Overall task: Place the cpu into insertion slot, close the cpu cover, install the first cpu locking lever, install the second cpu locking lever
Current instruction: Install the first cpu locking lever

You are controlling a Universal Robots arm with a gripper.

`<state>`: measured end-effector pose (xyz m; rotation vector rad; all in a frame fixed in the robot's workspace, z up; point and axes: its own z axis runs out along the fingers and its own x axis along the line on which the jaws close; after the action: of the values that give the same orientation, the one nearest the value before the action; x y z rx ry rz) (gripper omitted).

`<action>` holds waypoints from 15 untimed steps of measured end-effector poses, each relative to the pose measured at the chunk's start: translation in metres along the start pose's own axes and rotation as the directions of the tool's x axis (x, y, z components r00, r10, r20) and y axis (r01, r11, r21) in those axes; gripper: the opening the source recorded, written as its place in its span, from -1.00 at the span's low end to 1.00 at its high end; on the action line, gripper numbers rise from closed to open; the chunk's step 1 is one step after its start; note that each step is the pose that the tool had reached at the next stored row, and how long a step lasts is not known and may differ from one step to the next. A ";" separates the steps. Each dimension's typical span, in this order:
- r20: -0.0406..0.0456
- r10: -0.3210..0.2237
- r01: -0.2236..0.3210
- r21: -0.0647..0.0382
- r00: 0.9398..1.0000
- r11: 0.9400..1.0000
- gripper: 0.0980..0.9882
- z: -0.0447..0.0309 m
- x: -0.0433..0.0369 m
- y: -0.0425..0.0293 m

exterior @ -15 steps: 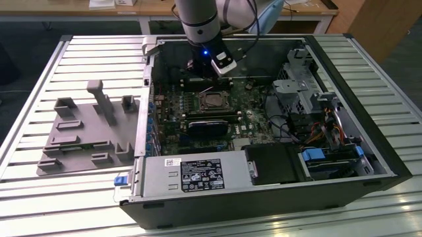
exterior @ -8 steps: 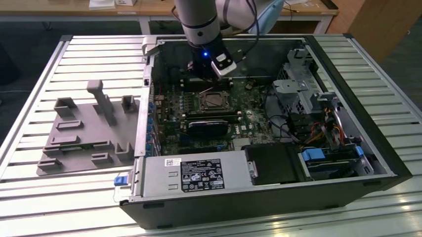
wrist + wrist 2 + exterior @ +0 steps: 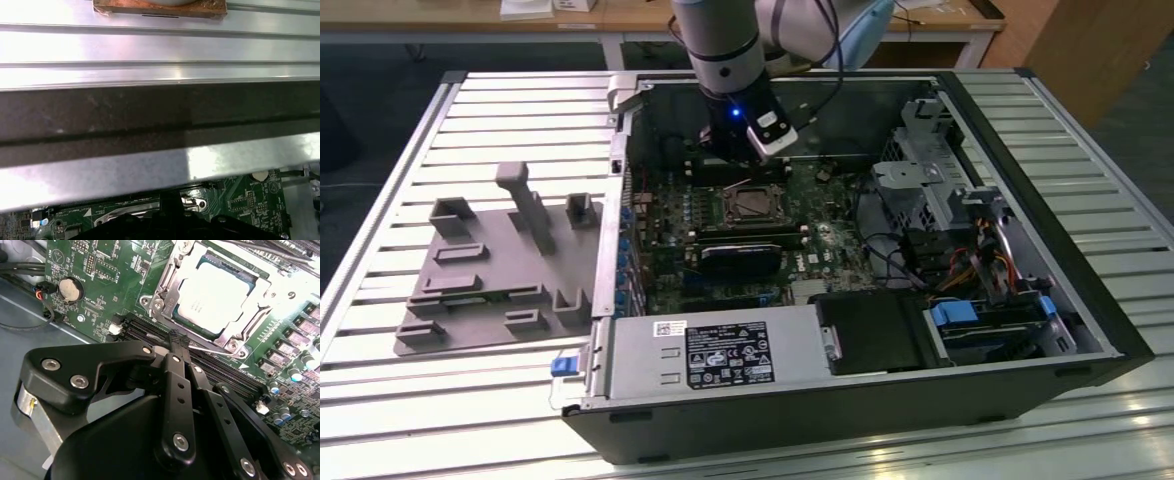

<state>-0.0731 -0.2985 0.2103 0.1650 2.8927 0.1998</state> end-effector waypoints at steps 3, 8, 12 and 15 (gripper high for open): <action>0.000 0.003 -0.003 0.001 1.000 1.000 -0.99 0.0011 -0.0001 0.0003; 0.004 0.024 -0.024 0.006 1.000 1.000 -0.99 0.0027 0.0002 0.0025; 0.012 0.073 -0.074 0.017 0.997 0.997 -0.99 0.0056 0.0012 0.0050; 0.016 0.095 -0.096 0.022 0.995 0.995 -0.99 0.0067 0.0016 0.0064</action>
<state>-0.0724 -0.2911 0.2044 0.3079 2.8757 0.1819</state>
